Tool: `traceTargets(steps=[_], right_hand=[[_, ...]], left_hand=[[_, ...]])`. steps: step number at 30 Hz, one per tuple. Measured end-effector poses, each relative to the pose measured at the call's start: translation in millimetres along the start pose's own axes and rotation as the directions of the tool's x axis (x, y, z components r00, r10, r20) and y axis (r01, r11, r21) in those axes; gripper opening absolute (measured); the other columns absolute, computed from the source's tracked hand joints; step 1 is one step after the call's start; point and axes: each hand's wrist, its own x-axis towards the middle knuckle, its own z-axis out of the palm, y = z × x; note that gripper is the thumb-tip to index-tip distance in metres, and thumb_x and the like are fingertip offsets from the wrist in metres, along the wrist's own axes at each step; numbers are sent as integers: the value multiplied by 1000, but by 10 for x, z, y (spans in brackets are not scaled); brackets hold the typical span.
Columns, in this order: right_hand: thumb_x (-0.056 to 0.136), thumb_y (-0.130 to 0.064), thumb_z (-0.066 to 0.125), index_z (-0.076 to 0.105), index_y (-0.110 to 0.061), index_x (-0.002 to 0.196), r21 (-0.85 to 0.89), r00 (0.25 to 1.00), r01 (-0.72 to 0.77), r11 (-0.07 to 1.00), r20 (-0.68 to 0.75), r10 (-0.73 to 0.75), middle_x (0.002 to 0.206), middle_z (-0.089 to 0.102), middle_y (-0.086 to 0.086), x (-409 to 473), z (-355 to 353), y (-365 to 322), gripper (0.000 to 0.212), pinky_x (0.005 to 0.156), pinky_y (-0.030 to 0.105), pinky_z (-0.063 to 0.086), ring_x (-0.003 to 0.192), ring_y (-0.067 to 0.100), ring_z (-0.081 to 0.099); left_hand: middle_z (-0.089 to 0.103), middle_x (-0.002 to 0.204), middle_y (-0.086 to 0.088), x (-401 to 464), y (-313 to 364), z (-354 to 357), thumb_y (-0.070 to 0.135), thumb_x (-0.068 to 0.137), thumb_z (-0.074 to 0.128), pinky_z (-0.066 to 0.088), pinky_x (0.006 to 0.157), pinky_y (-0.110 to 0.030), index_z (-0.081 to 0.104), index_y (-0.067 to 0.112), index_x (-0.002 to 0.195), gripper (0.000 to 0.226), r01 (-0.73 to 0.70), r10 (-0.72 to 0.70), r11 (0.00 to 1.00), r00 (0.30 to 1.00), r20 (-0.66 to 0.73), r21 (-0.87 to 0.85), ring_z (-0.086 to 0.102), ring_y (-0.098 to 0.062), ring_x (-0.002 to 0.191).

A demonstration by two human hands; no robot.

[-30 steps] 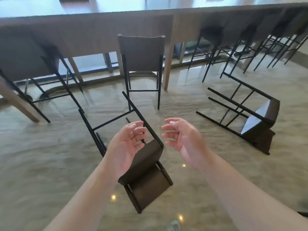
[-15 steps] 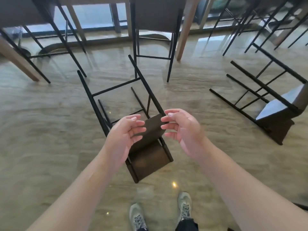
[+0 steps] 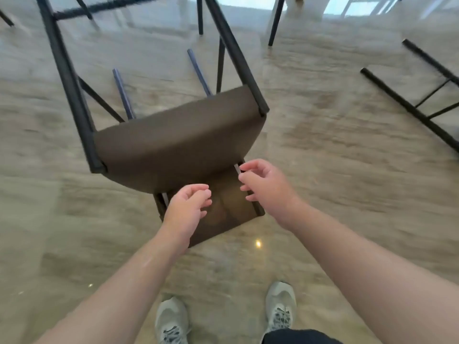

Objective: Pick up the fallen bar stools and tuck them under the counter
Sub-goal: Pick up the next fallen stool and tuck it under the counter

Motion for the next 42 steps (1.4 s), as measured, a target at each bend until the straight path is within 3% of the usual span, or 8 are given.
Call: traceTargets(steps=[5,10,13,21,24,29,36,42], right_hand=[[85,-30,62,57,-34,101,-303,995,78,950,88,-53,91,59,-13,842,72,1347,17,67,18,46,76,-1,59],[86,-38,63,53,-34,126,-594,970,204,778,228,-80,107,52,-17,1510,202,2381,41,68,14,38,91,1,54],[87,-40,62,49,-29,133,-689,939,319,651,324,-117,119,48,-11,1759,248,2845,50,79,23,48,98,8,56],[82,-47,61,29,-22,148,-774,776,630,64,622,-107,156,24,14,1967,151,3665,78,114,45,30,143,31,25],[81,-43,63,34,-19,147,-749,738,655,-100,663,-130,154,30,18,2039,132,3708,76,112,48,32,141,35,29],[80,-41,69,33,-16,149,-683,679,691,-238,726,-110,155,30,21,2135,210,3701,81,110,57,32,141,40,29],[87,-24,57,12,-14,156,-703,702,651,-285,701,-125,160,17,23,2111,288,3839,83,111,63,24,146,43,17],[92,-25,51,9,-16,156,-686,691,661,-304,714,-109,162,14,21,2102,241,3830,77,110,65,25,146,45,15]], left_hand=[[65,100,13,986,-1335,220,32,88,66,41,65,-7,61,33,97,10,-68,84,942,996,-34,329,59,-3,90],[49,120,21,1706,-2380,245,46,86,61,38,88,-22,52,40,120,36,-237,207,733,971,124,637,50,-3,110],[41,143,15,1964,-2820,254,53,85,56,34,105,-29,42,35,138,57,-319,245,581,946,212,749,38,-9,132],[-11,164,1,2091,-3520,207,69,85,43,-2,117,-40,-1,31,154,91,-380,277,42,893,355,924,-22,-13,146],[-14,163,-8,2087,-3564,176,65,88,47,5,118,-47,-9,30,154,94,-364,271,-111,884,380,925,-15,-26,149],[25,160,-15,2126,-3487,125,49,79,73,33,110,-56,24,22,153,93,-472,312,-242,789,529,847,25,-38,145],[-35,156,-7,2155,-3600,-27,23,82,59,5,116,-58,-37,23,143,114,-271,229,-212,920,317,939,-35,-30,142],[-25,161,-5,2082,-3555,-68,25,84,60,6,116,-58,-40,30,140,115,-324,196,-218,910,366,921,-23,-32,146]])
